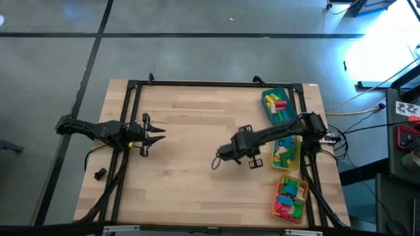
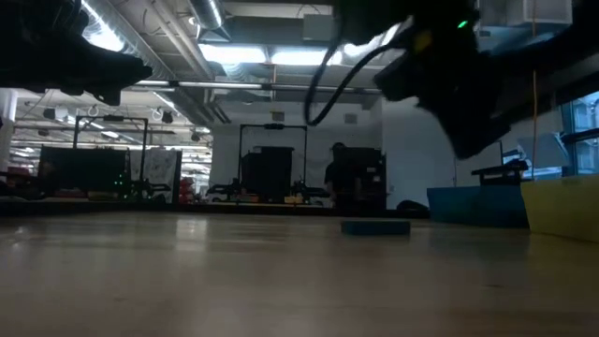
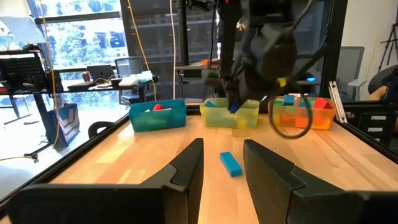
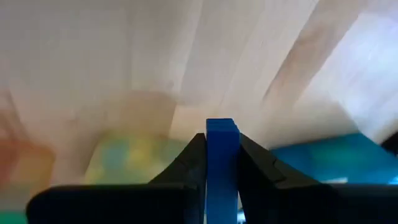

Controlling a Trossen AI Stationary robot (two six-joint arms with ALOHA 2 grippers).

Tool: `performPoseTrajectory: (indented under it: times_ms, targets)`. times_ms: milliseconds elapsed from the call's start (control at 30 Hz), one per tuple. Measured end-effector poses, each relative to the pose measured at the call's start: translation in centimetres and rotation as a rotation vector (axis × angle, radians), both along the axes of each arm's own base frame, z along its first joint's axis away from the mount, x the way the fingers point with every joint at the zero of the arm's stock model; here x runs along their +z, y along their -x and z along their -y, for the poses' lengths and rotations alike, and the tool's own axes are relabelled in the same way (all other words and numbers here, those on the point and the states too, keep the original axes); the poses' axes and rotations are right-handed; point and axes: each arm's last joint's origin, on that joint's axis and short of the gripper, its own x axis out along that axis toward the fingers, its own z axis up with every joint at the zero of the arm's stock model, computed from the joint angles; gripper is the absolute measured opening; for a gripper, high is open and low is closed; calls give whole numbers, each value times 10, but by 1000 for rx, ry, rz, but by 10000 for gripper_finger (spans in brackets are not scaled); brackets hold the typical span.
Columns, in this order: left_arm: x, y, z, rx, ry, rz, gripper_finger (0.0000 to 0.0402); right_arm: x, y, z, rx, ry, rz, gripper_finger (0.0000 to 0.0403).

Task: Sort blocks by size
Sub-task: Put the blue rectangular block into the yellow bin

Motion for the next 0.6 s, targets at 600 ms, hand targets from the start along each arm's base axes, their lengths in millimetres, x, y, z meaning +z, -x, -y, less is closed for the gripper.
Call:
performPoseTrajectory:
  times_ms: [600]
  targets:
    - [0, 0, 0, 0, 0, 0, 100, 25, 145, 11, -374, 52, 291, 72]
